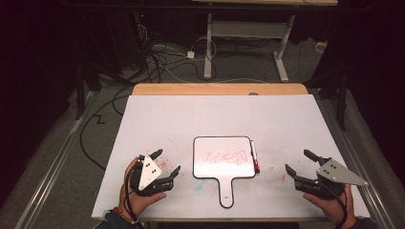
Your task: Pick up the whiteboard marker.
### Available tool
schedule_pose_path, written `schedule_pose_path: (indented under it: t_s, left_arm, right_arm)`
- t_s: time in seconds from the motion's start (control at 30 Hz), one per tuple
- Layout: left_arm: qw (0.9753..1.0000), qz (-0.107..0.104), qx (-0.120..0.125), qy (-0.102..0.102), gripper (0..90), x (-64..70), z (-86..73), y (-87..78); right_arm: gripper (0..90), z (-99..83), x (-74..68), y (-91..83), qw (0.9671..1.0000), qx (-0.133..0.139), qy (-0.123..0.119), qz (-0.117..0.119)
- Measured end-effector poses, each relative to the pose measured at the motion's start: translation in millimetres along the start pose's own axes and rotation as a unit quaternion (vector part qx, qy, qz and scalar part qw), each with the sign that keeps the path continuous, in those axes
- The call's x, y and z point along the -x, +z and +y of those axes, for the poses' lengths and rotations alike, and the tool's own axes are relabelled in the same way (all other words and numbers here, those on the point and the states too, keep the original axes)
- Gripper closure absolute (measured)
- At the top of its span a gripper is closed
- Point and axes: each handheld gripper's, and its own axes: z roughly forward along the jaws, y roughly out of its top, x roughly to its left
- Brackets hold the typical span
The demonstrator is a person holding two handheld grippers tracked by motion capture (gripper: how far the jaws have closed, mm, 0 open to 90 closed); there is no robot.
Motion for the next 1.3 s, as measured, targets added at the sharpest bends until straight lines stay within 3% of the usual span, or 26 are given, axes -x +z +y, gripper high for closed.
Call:
schedule_pose_path:
  t_s: [0.07, 0.23, 0.43, 0.67, 0.8, 1.13, 1.3]
  left_arm:
    - [1.0000, -0.001, 0.000, 0.003, 22.3, -1.8, -0.6, 3.7]
    - [0.9998, -0.013, -0.017, 0.000, 22.3, -2.9, -3.9, 7.7]
    - [0.9995, -0.025, -0.021, -0.002, 22.3, -2.3, -4.7, 7.6]
    - [0.9992, -0.032, -0.024, -0.007, 21.7, -5.9, -7.8, 7.9]
    - [0.9990, -0.029, -0.033, -0.006, 21.0, -6.7, -9.0, 8.3]
    - [0.9981, -0.033, -0.052, 0.002, 20.8, -5.2, -10.8, 11.8]
    - [0.9976, -0.032, -0.061, 0.001, 20.8, -5.2, -11.4, 14.6]
  right_arm:
    - [23.5, -1.2, 1.1, 4.5, 0.9999, -0.012, 0.005, 0.009]
    - [23.1, -0.3, 2.9, 4.6, 0.9994, 0.000, 0.004, 0.035]
    - [24.2, 0.8, 4.0, 6.3, 0.9994, -0.001, 0.005, 0.035]
    - [28.9, 5.4, 5.7, 13.2, 0.9992, -0.021, -0.002, 0.035]
    - [29.0, 7.0, 10.4, 21.0, 0.9978, -0.039, 0.025, 0.046]
    - [29.0, 15.2, 10.3, 37.5, 0.9969, -0.051, 0.025, 0.054]
    - [32.3, 23.5, 12.4, 48.5, 0.9950, -0.061, 0.033, 0.072]
